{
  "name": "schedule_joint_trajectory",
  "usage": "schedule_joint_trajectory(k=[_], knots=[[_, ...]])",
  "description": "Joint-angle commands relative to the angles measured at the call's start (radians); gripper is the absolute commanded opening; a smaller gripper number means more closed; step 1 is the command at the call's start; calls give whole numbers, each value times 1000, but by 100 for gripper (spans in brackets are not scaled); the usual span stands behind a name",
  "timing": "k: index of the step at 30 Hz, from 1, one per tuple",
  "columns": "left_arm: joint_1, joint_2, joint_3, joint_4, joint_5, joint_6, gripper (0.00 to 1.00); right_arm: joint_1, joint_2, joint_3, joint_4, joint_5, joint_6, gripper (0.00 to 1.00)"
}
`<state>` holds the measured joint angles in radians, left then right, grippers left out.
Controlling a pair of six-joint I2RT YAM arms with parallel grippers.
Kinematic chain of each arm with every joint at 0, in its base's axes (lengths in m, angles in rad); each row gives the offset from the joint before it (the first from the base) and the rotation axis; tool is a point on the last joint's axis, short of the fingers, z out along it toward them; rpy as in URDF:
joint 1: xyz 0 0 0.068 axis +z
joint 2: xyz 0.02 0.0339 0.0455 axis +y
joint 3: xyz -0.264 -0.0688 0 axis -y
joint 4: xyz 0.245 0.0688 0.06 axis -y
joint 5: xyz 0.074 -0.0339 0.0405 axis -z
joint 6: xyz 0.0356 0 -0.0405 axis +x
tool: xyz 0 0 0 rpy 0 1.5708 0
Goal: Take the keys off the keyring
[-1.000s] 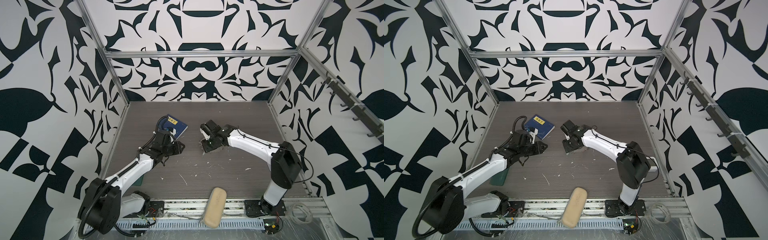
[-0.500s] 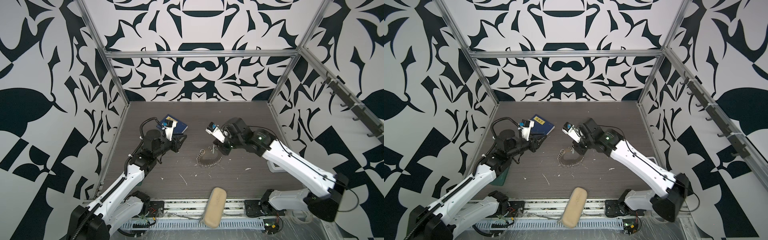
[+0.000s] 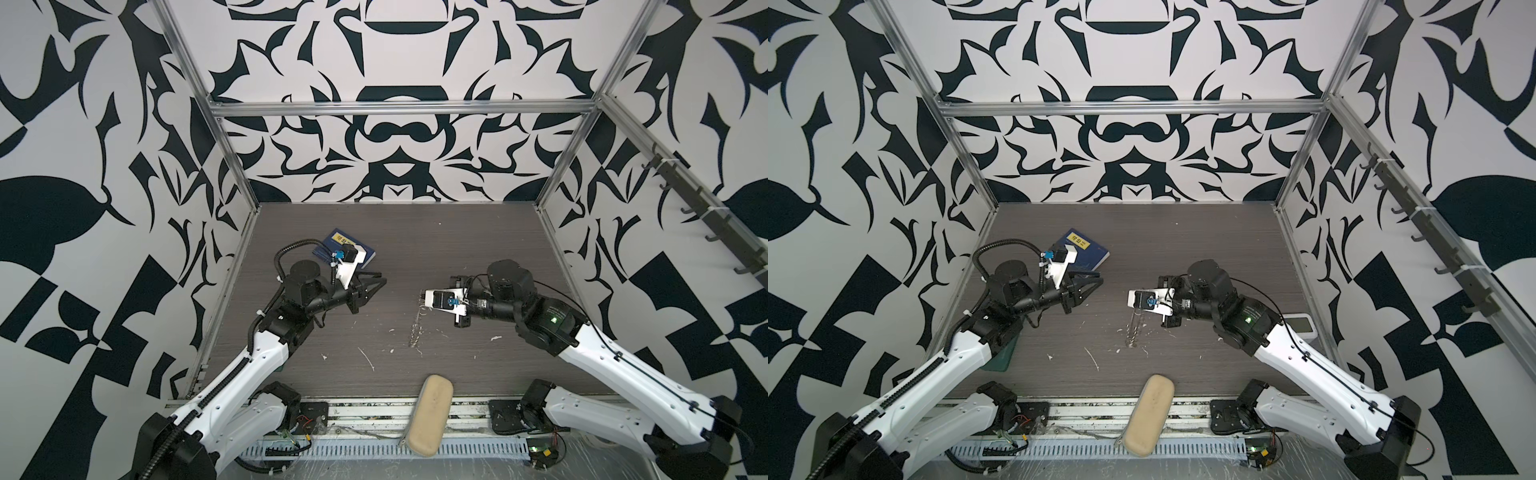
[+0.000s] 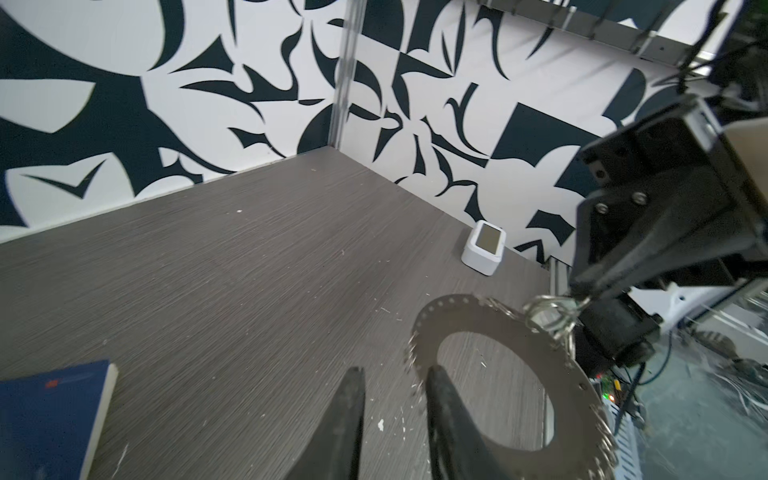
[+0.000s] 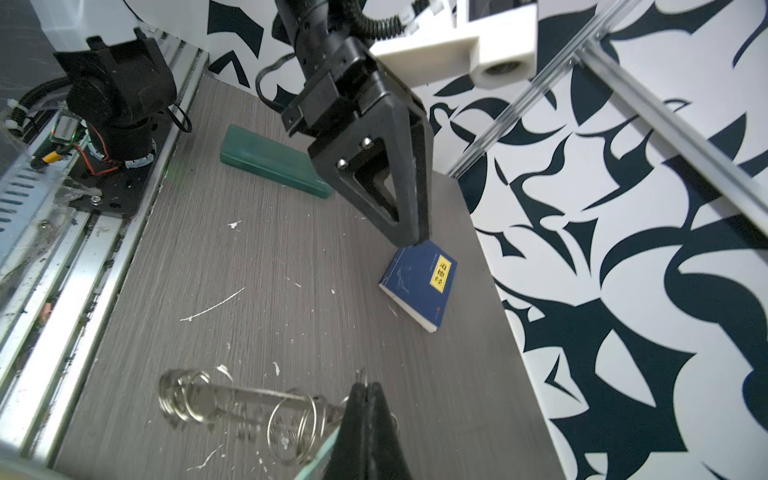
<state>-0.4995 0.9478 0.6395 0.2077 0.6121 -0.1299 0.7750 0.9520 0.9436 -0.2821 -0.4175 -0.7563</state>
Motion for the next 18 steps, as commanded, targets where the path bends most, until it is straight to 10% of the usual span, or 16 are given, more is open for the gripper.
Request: schedule_joint_trajectory(k=[1, 18], knots=[[-15, -6, 32, 32, 119, 71, 29, 4, -14, 8, 151, -79, -58, 0], [-80, 18, 19, 141, 307, 239, 30, 4, 48, 15, 235, -171, -89, 0]])
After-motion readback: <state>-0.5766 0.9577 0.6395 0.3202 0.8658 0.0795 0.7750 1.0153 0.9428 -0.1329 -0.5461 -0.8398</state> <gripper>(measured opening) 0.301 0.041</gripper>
